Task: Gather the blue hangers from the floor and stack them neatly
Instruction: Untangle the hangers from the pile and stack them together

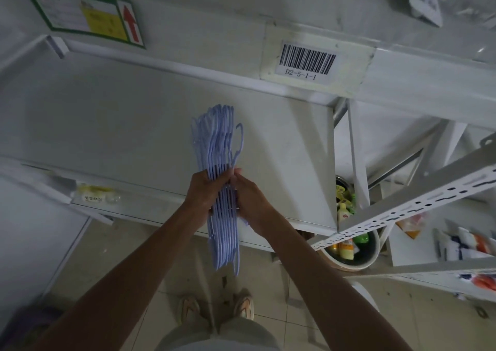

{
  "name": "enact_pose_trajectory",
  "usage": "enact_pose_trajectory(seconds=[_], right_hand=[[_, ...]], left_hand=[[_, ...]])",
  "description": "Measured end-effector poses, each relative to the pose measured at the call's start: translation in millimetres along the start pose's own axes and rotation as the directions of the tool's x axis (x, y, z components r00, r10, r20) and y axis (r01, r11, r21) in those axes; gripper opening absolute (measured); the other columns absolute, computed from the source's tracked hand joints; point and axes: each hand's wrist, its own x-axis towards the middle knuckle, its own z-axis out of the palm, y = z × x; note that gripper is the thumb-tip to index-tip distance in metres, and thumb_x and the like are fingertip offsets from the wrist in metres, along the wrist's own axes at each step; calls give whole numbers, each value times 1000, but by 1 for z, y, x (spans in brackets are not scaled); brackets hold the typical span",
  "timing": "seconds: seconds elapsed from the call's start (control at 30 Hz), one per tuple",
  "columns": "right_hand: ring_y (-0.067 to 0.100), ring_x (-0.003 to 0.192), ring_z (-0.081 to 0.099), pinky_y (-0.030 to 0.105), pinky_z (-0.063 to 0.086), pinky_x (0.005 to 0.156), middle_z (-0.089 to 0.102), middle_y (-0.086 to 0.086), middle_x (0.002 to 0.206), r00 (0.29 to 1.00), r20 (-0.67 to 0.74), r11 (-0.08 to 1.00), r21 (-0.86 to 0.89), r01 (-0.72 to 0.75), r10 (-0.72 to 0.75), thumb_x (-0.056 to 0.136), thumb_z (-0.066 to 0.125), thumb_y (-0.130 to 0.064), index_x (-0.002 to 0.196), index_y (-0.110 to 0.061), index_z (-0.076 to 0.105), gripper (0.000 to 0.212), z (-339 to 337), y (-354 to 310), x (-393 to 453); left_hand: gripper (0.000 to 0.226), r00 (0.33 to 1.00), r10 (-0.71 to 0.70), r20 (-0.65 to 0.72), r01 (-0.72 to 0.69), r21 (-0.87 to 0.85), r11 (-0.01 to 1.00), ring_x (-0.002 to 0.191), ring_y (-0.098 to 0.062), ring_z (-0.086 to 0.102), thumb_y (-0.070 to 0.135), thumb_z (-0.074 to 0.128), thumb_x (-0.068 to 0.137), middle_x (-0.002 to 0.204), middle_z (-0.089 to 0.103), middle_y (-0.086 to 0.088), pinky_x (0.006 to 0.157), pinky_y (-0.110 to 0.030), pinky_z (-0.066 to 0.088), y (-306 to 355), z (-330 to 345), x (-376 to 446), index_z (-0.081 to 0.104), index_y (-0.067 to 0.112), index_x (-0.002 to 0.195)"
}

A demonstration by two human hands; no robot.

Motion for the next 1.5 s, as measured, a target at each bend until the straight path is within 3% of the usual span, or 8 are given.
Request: enact_pose_trajectory(seconds=[0.17,0.43,0.63,0.77,0.9,1.0,1.33,1.5], right_hand=[[38,110,67,56,54,101,66,25,122,962,251,985,105,-138,108,101,44,-14,139,-2,51,40,-10,-16,2],[46,131,55,57,42,114,55,35,140,905,397,976,-206,-73,152,104,49,2,146,3,45,42,-25,-53,8],[56,136,44,62,30,119,45,43,142,879,446,979,-184,-93,167,103,43,11,147,9,40,44,-30,-87,25],[45,120,61,57,42,114,62,33,124,854,487,977,-188,-102,183,103,39,12,142,11,45,39,-47,-93,42],[45,125,56,61,33,119,64,28,122,857,468,967,-226,-117,213,105,36,8,134,6,51,33,-65,-87,59],[51,132,47,66,26,120,58,33,129,855,472,968,-217,-124,215,105,44,3,137,5,50,32,-74,-81,66],[45,122,61,57,45,111,59,33,134,895,405,975,-186,-118,185,106,52,-16,144,3,48,42,-62,-82,85],[44,118,64,52,51,107,62,29,132,898,392,972,-193,-131,199,105,49,-15,144,4,47,43,-56,-106,99]], left_hand=[[26,972,-19,233,5,59,998,102,-14,75,26,72,92,109,79,1,80,-29,63,11,-4,11,76,15,115],[28,914,-85,398,-11,232,973,97,-20,76,34,76,86,107,80,-5,75,-31,62,26,-13,28,77,29,114],[18,940,140,312,-207,192,959,85,-15,78,27,71,93,95,81,0,63,-20,59,41,5,39,79,26,108],[29,929,71,363,-126,128,984,63,-7,75,18,71,92,80,80,1,51,-18,56,48,22,61,73,9,119],[30,949,20,315,-65,132,989,100,-32,75,20,80,84,106,79,-15,86,-41,61,50,32,91,76,2,108],[28,959,25,282,-78,178,981,85,-27,76,15,81,82,99,78,-20,69,-29,61,45,36,101,77,-5,101],[20,987,-1,161,-22,143,989,73,-19,78,47,77,83,84,81,-3,51,-24,57,19,25,91,83,30,91],[33,990,39,133,-52,100,994,82,-21,79,55,74,83,92,81,-3,61,-32,62,31,19,102,81,29,101]])
